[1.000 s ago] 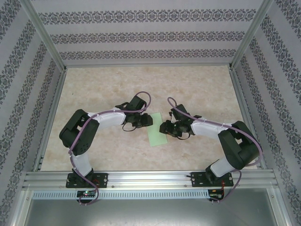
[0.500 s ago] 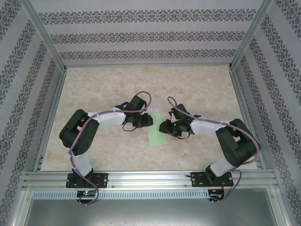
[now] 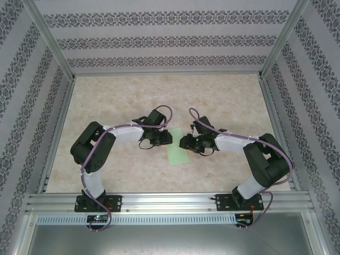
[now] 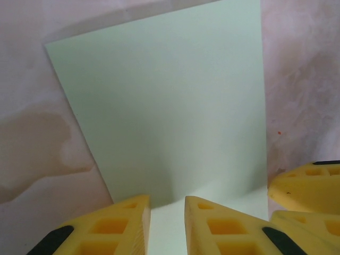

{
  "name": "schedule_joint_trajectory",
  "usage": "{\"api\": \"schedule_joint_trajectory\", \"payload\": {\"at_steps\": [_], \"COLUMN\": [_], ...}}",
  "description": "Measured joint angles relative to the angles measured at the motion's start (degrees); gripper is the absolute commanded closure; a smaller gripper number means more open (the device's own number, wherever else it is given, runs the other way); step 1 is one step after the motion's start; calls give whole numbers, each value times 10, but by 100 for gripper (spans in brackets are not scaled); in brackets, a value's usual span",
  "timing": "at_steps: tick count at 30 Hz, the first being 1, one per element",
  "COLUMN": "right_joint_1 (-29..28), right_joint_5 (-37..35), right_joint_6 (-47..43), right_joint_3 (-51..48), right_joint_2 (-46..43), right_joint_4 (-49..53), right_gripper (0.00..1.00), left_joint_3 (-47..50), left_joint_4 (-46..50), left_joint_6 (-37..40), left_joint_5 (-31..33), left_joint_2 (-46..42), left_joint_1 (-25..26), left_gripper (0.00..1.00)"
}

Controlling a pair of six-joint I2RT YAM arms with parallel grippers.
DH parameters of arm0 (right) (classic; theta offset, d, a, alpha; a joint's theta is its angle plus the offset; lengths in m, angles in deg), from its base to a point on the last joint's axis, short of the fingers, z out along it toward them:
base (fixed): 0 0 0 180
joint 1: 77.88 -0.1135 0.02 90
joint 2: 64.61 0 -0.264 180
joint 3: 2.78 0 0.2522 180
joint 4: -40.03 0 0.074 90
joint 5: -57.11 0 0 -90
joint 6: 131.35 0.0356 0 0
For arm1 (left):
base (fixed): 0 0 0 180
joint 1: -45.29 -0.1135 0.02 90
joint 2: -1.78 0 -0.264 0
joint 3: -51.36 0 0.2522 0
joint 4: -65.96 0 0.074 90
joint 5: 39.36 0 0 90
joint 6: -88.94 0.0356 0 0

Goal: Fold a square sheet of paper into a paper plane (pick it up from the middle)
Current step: Third fold the triangle at the center of the table.

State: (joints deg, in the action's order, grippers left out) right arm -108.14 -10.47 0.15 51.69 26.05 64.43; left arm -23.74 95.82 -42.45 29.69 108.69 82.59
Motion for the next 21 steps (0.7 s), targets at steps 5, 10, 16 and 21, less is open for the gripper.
{"api": "schedule_joint_trajectory", "payload": {"at_steps": [5,10,16,21], "right_joint_1": [0,0,0,0], "right_joint_5": [0,5,21,22], "right_joint_6": [0,4,11,21], "right_joint_3": [-2,-7,-10,-15], "right_joint_2": [3,0,-11,-19], "right_joint_4": [-4,-9,-21,-25], "right_gripper": [59,59,60,62], "left_joint_3": [0,0,0,0], "left_joint_4": [0,0,0,0], "left_joint_6": [2,4,6,10], "left_joint_5": [0,-2,-3,-6], "left_joint_2": [5,6,6,6], "left_joint_1": [0,0,0,0], "left_gripper": [76,76,76,76]}}
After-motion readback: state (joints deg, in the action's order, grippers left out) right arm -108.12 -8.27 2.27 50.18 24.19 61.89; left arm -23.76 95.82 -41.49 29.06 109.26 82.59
